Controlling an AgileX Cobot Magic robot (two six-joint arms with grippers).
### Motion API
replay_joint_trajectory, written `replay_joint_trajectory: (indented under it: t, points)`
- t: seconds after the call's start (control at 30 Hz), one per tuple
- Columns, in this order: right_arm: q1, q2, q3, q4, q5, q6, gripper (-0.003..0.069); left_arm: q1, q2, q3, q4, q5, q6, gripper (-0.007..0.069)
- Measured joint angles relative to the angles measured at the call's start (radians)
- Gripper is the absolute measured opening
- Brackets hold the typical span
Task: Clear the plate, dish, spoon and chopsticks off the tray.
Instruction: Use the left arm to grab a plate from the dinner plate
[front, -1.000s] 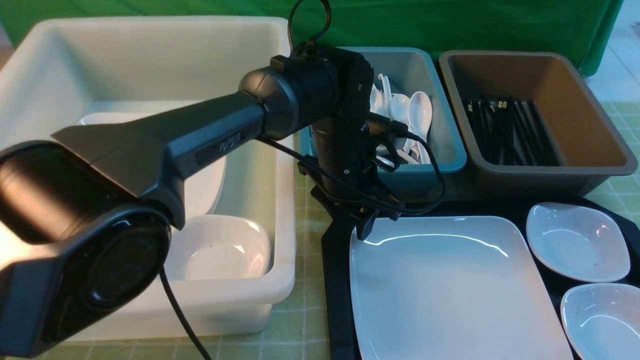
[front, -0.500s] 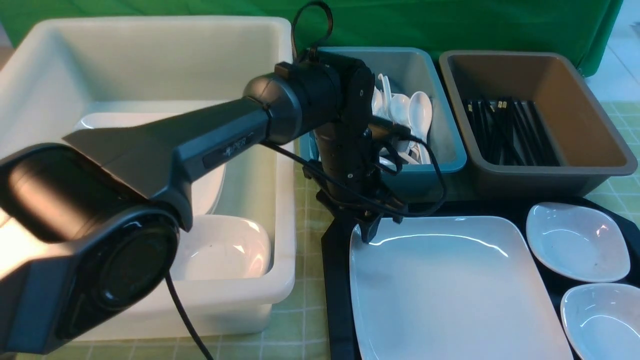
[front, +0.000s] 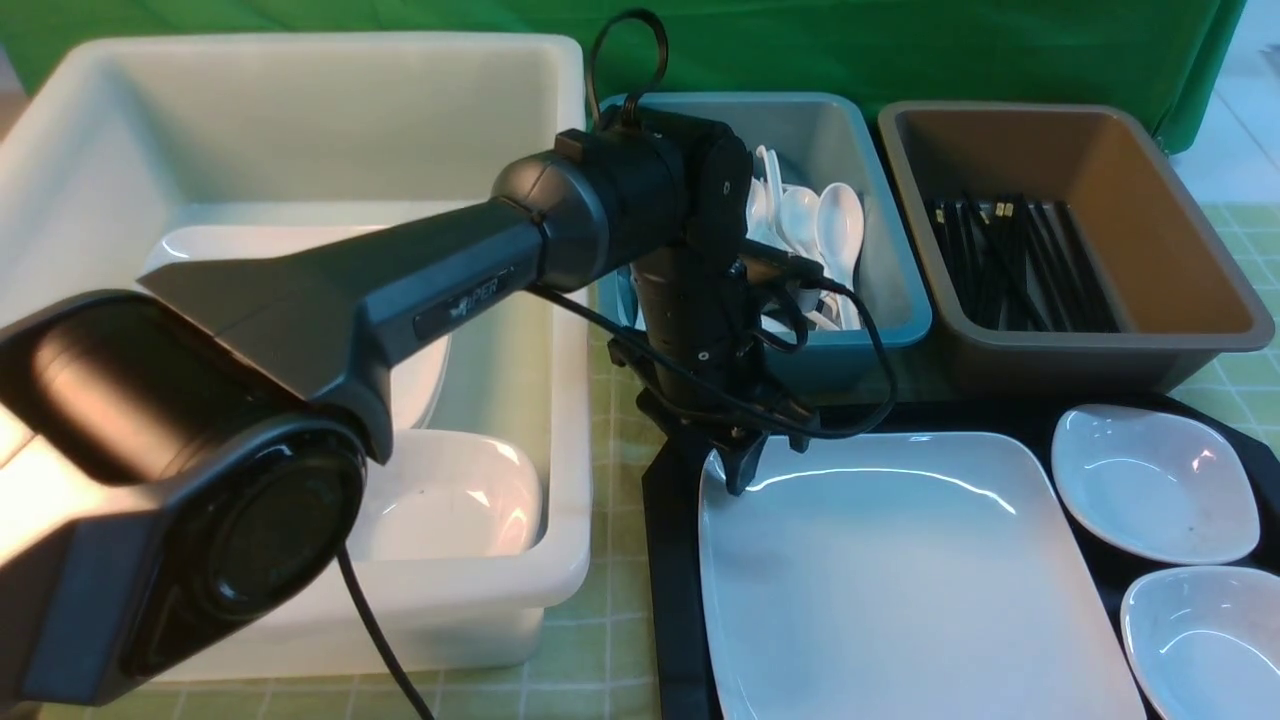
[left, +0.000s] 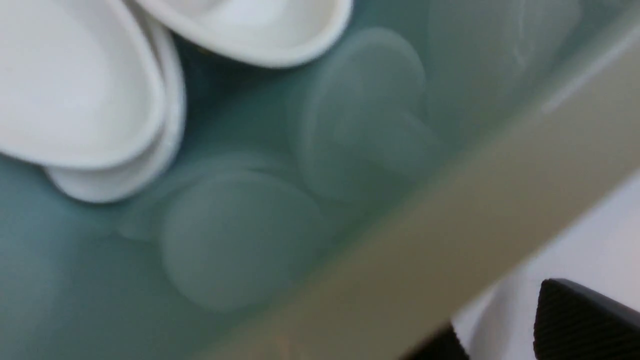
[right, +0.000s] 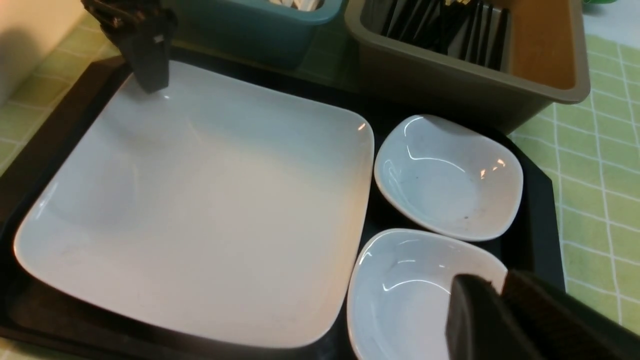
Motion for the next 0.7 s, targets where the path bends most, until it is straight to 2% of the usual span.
replay_joint_trajectory:
  t: [0.23, 0.57, 0.63, 0.7]
  points:
    - [0.0, 0.0, 0.0, -0.001, 0.0, 0.0, 0.0073, 0.001, 0.028, 0.005, -0.109, 0.011, 0.031, 0.0262]
    - [0.0, 0.0, 0.0, -0.001, 0.0, 0.0, 0.0073, 0.001, 0.038, 0.005, -0.138, 0.014, 0.03, 0.026]
    - [0.0, 0.0, 0.0, -0.001, 0.0, 0.0, 0.0073, 0.001, 0.04, 0.005, -0.138, 0.019, 0.03, 0.0246]
    - [0.0, 0.0, 0.0, -0.001, 0.0, 0.0, 0.0073, 0.001, 0.041, 0.005, -0.143, 0.021, 0.029, 0.0198]
